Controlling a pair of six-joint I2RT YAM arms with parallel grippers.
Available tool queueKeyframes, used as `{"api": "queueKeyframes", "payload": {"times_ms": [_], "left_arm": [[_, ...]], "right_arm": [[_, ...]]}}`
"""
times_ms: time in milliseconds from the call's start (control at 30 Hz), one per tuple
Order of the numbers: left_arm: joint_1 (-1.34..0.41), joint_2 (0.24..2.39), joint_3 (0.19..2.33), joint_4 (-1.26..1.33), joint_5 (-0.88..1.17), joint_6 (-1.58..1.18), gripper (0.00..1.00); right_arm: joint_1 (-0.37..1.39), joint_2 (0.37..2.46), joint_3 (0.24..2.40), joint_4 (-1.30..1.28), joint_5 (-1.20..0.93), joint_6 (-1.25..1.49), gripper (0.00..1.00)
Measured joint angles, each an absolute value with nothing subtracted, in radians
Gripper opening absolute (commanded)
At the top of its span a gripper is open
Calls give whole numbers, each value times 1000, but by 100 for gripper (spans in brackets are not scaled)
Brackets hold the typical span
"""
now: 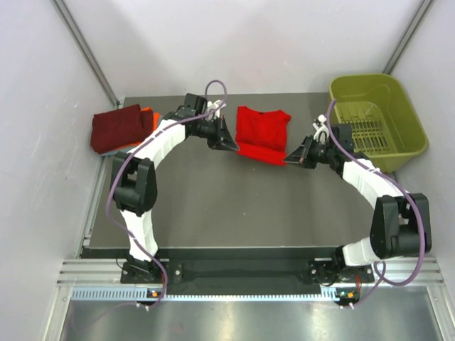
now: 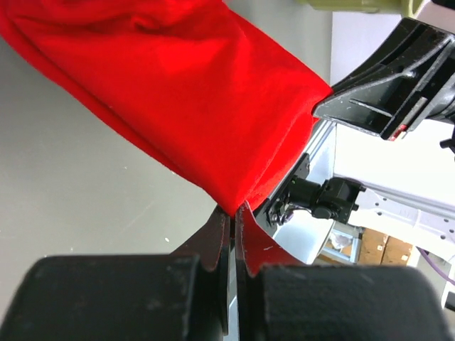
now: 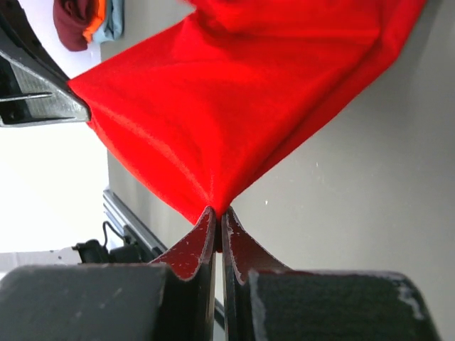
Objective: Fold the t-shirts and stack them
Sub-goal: Fold the tshirt
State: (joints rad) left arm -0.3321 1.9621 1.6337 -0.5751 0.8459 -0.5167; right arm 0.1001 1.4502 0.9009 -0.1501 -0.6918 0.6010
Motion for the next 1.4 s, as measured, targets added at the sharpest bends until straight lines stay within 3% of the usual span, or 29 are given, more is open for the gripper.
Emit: {"api": "queueKeyframes", "payload": {"times_ms": [400, 967, 1400], "left_arm": [[-343, 1922, 1511, -656, 848, -499, 0], [-362, 1876, 1650, -670, 787, -443, 0], [-362, 1869, 1617, -690, 791, -439, 0]], "right_arm": [[90, 1397, 824, -210, -715, 580, 0], [86, 1396, 959, -231, -731, 557, 0], [86, 1384, 944, -251, -731, 550, 0]]}}
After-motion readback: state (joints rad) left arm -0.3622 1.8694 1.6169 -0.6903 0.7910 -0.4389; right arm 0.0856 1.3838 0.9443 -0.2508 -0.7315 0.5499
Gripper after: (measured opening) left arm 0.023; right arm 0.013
